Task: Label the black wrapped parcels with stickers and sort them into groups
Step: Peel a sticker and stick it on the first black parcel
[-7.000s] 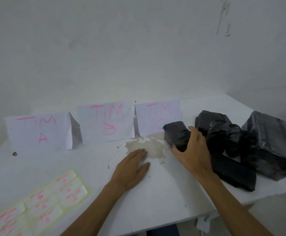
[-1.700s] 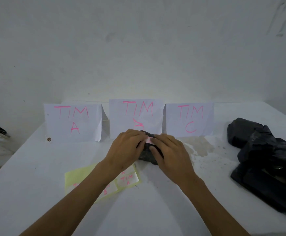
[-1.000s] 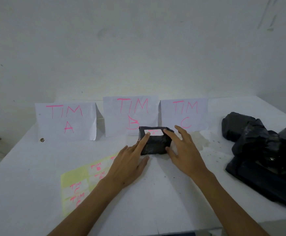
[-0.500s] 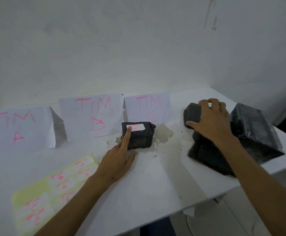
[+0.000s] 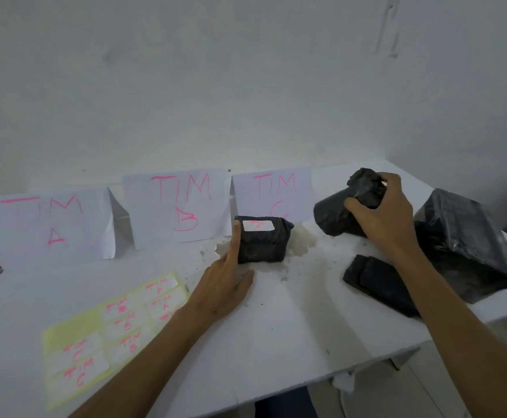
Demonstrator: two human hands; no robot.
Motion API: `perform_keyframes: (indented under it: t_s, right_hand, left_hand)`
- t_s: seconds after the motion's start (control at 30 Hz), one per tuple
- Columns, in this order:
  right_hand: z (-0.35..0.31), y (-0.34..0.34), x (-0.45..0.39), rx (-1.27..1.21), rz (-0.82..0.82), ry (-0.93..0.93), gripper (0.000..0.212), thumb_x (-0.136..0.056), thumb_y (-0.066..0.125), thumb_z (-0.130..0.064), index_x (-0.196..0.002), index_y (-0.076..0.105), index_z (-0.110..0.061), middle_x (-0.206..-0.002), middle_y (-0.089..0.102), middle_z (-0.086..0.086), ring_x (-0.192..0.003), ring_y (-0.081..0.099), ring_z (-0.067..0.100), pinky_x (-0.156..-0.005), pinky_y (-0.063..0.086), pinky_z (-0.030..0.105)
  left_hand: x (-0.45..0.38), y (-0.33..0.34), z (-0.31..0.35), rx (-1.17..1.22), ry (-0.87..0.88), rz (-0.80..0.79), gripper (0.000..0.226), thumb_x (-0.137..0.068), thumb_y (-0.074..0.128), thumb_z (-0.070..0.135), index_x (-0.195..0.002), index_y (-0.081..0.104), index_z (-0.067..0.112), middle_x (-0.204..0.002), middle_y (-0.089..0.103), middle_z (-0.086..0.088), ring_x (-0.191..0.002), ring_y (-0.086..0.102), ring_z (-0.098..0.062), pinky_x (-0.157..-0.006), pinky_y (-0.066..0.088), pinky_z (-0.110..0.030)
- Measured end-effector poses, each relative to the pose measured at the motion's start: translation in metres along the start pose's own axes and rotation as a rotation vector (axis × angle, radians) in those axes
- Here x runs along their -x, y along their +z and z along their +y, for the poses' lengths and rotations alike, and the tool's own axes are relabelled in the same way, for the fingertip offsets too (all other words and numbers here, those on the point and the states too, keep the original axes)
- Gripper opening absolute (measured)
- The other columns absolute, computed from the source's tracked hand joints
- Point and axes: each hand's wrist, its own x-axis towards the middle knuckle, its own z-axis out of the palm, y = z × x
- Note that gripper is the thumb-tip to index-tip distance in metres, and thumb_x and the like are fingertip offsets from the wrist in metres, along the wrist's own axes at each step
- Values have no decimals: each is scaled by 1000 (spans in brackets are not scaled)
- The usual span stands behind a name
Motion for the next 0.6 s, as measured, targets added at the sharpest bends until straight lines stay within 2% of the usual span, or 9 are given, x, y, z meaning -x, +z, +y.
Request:
perform_keyframes:
  t_s: [0.03,0.1,0.17,0.23,0.3,0.37,0.47,0.53,0.6]
  right_hand:
    - [-10,2,6,-117,-42,17,56,-89,74,-23,-136,43,-21,-106,60,-11,-90,62,7,-78,53,17]
    - [-20,8,17,-348,-198,47,50,-92,72,-16,-135,47,-23,-108,64,-9,-91,68,10,-80,56,23]
    - [-23,19,26,-529,-402,73,45,-93,70,-8,-132,52,-24,-114,68,6,-96,73,21,-83,59,34]
    - [-23,33,36,-567,-577,71,43,-92,70,-9,-129,56,-26,-117,69,15,-99,72,28,-87,59,41]
    - [-23,50,47,-494,-679,37,46,-90,74,-14,-129,56,-30,-119,69,14,-104,71,28,-93,58,46]
    - [-26,71,60,-393,-701,-19,55,-86,80,-17,-131,53,-33,-124,66,6,-110,68,19,-97,57,43]
    - [-33,105,79,-284,-665,-100,70,-79,86,-18,-133,47,-36,-119,64,-5,-106,66,5,-95,57,32]
    - [-41,126,92,-259,-650,-164,76,-77,86,-18,-138,43,-33,-119,63,-6,-108,64,6,-96,55,31]
    - [-49,146,102,-206,-622,-246,83,-76,85,-23,-144,38,-32,-127,57,-2,-117,57,13,-103,49,33]
  left_hand:
    - [1,-3,-1,2,-10,9,101,-98,58,26,-154,-27,33,-129,64,-11,-79,63,-17,-70,47,-27]
    - [4,-11,-4,-24,-54,21,99,-99,57,28,-156,-25,26,-143,58,-8,-101,67,-27,-83,51,-34]
    - [8,-25,-9,-107,-128,32,84,-101,54,32,-161,-2,19,-147,56,-5,-122,60,-30,-97,49,-39]
    - [15,-43,-16,-206,-152,63,59,-101,53,35,-152,29,20,-141,60,-2,-125,57,-27,-101,47,-39]
    - [24,-57,-29,-261,-142,72,42,-101,52,36,-140,49,21,-137,62,1,-123,57,-23,-102,45,-36]
    - [38,-70,-48,-286,-155,31,44,-102,49,40,-142,52,22,-144,57,3,-131,53,-20,-109,41,-35]
    - [67,-84,-78,-318,-177,-43,63,-99,33,58,-150,45,23,-157,43,3,-146,37,-17,-120,29,-34]
    - [84,-90,-93,-332,-151,-43,73,-95,21,63,-152,43,24,-161,36,5,-151,29,-14,-122,22,-34]
    - [95,-98,-105,-340,-154,-34,69,-97,22,62,-154,41,26,-162,33,8,-152,25,-10,-122,16,-30]
